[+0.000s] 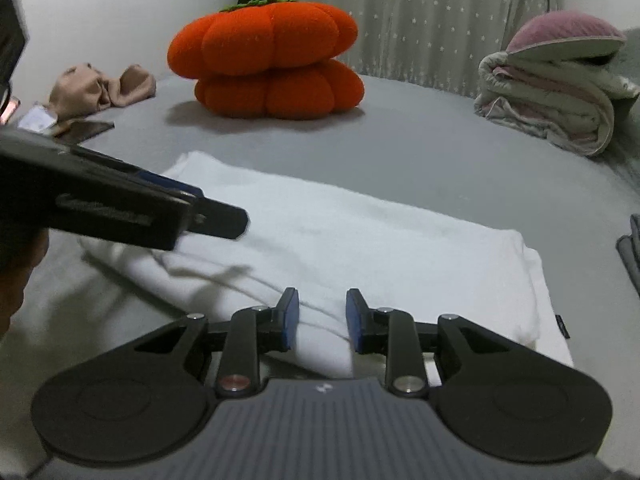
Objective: Fold clothes
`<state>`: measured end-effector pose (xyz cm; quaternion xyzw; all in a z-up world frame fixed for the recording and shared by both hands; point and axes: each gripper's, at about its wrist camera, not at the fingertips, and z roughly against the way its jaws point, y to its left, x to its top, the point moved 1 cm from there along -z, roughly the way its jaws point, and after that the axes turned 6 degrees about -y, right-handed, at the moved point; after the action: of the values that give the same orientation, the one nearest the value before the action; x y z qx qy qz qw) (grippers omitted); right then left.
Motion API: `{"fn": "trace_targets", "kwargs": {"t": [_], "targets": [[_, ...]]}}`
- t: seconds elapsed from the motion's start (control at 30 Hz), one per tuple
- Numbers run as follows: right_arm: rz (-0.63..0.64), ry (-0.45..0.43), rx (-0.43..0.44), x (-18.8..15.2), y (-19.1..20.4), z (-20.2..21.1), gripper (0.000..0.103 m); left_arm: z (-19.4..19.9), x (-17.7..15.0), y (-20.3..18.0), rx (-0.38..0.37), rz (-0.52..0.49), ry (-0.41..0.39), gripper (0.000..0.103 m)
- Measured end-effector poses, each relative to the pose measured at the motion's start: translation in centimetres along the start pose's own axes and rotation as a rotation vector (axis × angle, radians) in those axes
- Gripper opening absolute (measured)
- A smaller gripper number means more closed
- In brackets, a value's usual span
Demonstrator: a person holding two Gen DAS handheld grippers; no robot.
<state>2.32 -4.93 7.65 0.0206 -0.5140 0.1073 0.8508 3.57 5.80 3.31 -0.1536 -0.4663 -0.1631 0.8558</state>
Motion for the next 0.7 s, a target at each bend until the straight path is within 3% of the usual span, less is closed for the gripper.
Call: {"fn": "trace_targets", "kwargs": {"t": [0.2, 0.37, 0.7], "targets": [[0.008, 0.011, 0.011, 0.3, -0.3, 0.2, 0.029, -0.1, -0.7, -0.1, 0.013, -0.021, 0.01, 0.048], [-0.077, -0.039, -0.004, 1.2, -1.9, 1.5, 0.028, 0.1, -0.6, -0.1, 0.014, -0.027, 0.005, 0.048], [-0.119, -0.012, -0.047, -0.3, -4.5, 1.3, 0.029, 0.8, -1.0, -0.1, 0.013, -0.035, 0.006, 0.048]]}}
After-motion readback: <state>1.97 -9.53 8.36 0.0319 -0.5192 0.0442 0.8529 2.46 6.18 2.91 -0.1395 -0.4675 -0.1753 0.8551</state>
